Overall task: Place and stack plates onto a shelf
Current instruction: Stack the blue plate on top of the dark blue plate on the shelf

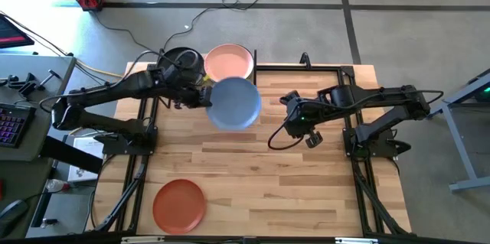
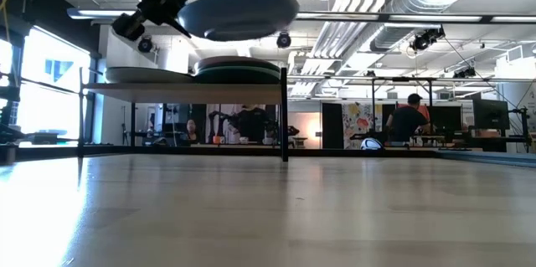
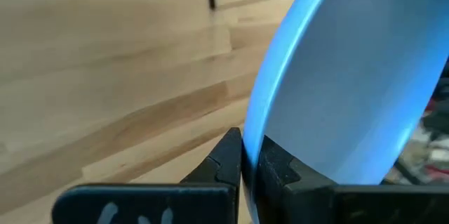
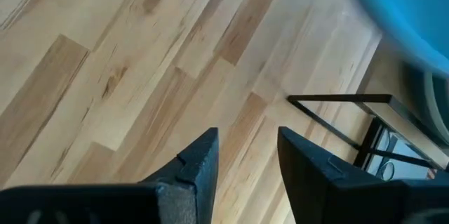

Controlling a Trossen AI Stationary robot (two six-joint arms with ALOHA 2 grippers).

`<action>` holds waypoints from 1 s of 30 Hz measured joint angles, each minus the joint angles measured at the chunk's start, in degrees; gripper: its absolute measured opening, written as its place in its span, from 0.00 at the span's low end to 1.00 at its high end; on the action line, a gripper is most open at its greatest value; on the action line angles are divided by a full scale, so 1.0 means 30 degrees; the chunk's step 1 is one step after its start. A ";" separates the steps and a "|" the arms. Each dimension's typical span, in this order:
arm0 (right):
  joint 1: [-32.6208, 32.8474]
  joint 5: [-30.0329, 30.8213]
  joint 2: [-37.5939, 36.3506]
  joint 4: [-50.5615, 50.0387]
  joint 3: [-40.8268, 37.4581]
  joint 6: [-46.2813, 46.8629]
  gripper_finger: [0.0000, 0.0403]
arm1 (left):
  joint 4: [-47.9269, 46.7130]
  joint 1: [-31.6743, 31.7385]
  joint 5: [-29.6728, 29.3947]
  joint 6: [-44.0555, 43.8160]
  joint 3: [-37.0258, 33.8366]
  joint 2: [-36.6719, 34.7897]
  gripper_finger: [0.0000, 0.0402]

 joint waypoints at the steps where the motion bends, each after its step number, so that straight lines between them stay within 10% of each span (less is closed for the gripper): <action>1: -0.0002 0.0004 0.0000 -0.0044 0.0000 0.0026 0.31 | 0.0008 0.0127 -0.0182 -0.0106 0.0000 -0.0317 0.02; 30: -0.0007 0.0400 0.0000 -0.0221 0.0000 0.0026 0.31 | -0.5028 0.8878 -0.8328 -0.1107 0.0000 -0.6471 0.02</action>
